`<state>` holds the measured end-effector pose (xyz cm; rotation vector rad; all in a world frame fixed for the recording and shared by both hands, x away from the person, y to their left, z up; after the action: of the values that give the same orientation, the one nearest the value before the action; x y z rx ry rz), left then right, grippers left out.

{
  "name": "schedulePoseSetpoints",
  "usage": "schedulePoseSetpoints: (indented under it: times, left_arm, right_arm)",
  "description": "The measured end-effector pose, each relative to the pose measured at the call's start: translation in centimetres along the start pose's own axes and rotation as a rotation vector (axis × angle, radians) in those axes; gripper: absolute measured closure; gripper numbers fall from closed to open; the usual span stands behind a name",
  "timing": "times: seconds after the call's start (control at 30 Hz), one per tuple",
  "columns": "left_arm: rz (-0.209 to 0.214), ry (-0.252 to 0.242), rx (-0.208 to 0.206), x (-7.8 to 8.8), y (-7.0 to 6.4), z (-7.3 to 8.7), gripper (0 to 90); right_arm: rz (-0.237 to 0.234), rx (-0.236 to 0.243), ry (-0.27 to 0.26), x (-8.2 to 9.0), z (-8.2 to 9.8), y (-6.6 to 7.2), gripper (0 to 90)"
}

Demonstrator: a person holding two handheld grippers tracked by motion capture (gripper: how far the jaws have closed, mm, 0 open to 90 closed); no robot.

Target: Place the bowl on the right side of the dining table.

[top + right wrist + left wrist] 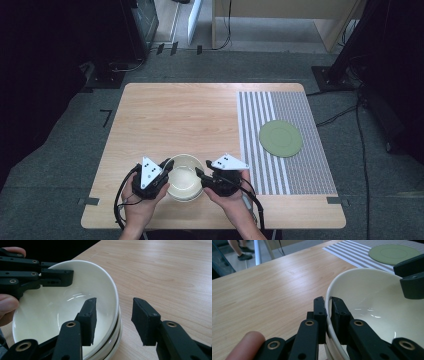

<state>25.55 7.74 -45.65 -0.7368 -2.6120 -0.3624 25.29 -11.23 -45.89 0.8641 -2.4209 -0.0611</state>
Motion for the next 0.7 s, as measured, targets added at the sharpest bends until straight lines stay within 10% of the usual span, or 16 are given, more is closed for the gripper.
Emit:
schedulePoseSetpoints:
  times: [0.33, 0.7]
  left_arm:
    - [-0.064, -0.142, -0.064, 1.5, -0.4, -0.8, 83.5]
    - [-0.088, -0.312, -0.124, 3.3, -2.4, -1.8, 83.4]
  right_arm:
    - [-0.004, -0.004, -0.019, -0.2, 0.1, 0.3, 57.1]
    - [-0.043, -0.137, -0.078, 0.3, -0.1, 0.9, 67.4]
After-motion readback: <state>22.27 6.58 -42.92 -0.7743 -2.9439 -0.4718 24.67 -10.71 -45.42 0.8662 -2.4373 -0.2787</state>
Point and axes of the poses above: each handheld gripper's, and its own axes: x roughly backward along the jaws, z roughly out of its underside, y roughly to its left, the point moved 4 cm from there along -x, roughly forward along the jaws
